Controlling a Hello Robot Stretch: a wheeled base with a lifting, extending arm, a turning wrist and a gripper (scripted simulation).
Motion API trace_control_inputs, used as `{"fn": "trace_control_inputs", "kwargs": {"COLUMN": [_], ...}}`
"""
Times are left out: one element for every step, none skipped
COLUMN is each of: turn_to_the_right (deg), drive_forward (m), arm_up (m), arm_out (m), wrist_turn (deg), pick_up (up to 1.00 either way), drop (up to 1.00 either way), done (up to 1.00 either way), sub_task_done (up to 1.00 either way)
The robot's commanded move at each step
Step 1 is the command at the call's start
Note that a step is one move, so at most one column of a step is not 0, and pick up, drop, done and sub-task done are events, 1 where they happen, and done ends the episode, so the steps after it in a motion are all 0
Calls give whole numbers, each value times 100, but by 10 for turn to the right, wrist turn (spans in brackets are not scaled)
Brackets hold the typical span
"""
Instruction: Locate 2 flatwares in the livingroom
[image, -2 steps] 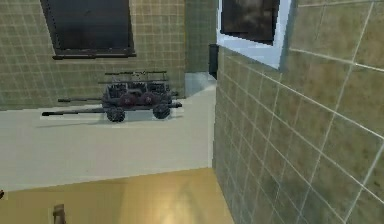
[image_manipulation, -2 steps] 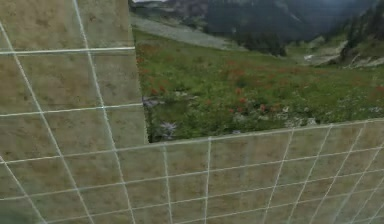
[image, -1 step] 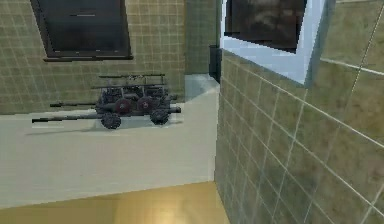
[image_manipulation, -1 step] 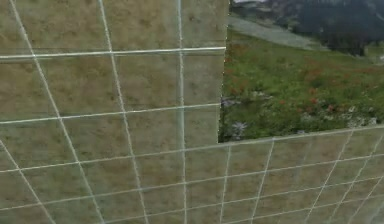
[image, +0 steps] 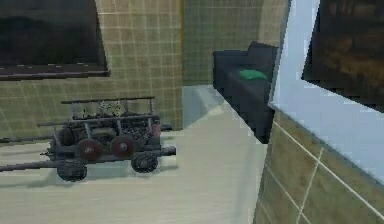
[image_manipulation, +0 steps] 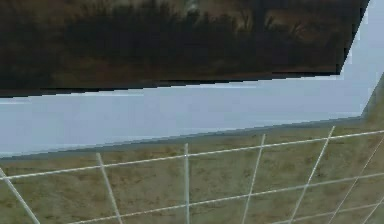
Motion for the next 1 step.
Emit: {"fn": "trace_control_inputs", "kwargs": {"turn_to_the_right": [-30], "drive_forward": [0], "arm_up": [0], "arm_out": [0], "wrist_turn": [0], "pick_up": [0], "drop": [0], "done": [0], "sub_task_done": [0]}}
